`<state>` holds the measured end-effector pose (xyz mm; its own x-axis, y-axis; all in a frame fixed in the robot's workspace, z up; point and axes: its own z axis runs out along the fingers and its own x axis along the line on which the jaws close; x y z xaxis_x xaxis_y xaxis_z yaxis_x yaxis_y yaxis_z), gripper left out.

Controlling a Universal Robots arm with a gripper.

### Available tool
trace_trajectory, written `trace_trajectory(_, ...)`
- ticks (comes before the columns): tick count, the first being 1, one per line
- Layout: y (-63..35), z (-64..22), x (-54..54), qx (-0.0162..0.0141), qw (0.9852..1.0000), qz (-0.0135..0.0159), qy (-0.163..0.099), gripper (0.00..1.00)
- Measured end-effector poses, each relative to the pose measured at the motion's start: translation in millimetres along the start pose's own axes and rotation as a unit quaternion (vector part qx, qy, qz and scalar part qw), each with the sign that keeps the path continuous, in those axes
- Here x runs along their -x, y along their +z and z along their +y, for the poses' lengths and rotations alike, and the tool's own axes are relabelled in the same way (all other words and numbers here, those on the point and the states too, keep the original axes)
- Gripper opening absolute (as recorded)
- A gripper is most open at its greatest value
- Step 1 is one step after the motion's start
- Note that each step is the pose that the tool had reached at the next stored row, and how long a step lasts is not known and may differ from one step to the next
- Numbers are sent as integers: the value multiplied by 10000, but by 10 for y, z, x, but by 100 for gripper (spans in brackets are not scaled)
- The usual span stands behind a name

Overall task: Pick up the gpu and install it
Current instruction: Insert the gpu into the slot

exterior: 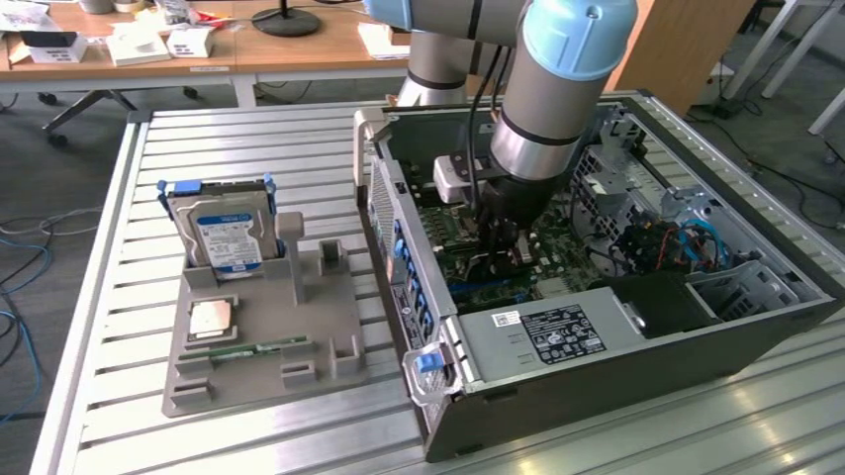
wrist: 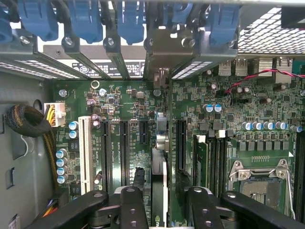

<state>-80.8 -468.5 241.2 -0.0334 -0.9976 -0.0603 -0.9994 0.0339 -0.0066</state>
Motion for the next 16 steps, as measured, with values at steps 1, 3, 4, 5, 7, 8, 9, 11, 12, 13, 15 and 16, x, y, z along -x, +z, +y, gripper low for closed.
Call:
trace_trajectory(1, 0, 0, 0, 0, 10000, 0, 0, 40)
trace_trajectory(3, 0, 0, 0, 0, 10000, 0, 0, 40)
trace_trajectory(4, 0, 0, 0, 0, 10000, 0, 0, 40)
trace_trajectory(5, 0, 0, 0, 0, 10000, 0, 0, 40)
trace_trajectory(7, 0, 0, 0, 0, 10000, 0, 0, 40)
trace_trajectory(8, -1, 0, 0, 0, 10000, 0, 0, 40)
trace_trajectory(9, -1, 0, 1, 1, 10000, 1, -1, 40)
trace_trajectory(11, 0, 0, 3, 1, 10000, 1, -1, 40)
trace_trajectory(12, 0, 0, 3, 0, 10000, 0, 0, 40)
trace_trajectory(13, 0, 0, 3, 0, 10000, 0, 0, 40)
trace_trajectory(15, 0, 0, 3, 0, 10000, 0, 0, 40)
trace_trajectory(16, -1, 0, 3, 0, 10000, 0, 0, 40)
